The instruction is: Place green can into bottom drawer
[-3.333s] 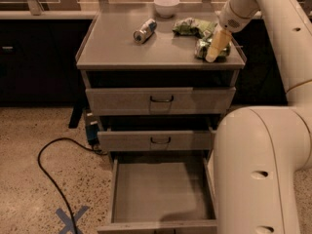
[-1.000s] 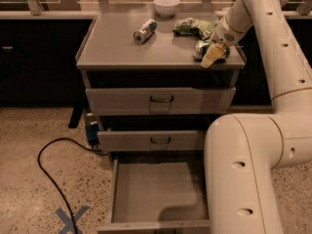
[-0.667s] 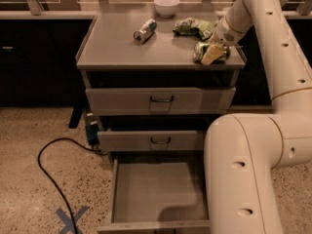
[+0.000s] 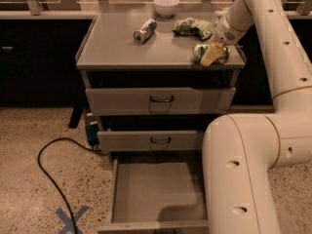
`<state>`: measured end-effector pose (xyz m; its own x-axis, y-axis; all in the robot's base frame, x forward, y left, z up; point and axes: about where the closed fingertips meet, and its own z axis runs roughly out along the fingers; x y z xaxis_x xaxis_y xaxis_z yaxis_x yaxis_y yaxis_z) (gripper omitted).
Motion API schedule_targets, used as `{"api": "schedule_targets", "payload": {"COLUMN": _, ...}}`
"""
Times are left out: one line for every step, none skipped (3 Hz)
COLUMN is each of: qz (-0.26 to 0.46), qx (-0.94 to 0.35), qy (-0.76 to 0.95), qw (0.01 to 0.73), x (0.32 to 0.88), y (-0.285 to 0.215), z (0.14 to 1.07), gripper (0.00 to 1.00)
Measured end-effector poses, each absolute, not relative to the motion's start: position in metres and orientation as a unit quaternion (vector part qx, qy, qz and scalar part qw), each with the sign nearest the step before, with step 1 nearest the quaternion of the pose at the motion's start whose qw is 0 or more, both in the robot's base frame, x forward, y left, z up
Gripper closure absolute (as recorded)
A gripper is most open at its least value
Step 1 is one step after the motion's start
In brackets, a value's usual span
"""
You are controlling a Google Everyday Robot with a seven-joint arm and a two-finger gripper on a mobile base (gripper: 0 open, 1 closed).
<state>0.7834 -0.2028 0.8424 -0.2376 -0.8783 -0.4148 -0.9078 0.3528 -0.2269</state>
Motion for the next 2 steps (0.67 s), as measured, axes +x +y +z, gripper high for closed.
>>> {"api": "schedule_targets", "payload": {"qz": 0.067, "qx": -0.596, "qy": 0.76, "qw": 0.251, "x": 0.77, "y": -0.18, "z": 0.849, "gripper": 1.0}}
{"api": "schedule_targets", "payload": {"qz": 0.119, "qx": -0.612, "qy": 0.736, "qw": 0.262, "x": 0.762, "y": -0.155, "z": 0.838, "gripper": 1.0}}
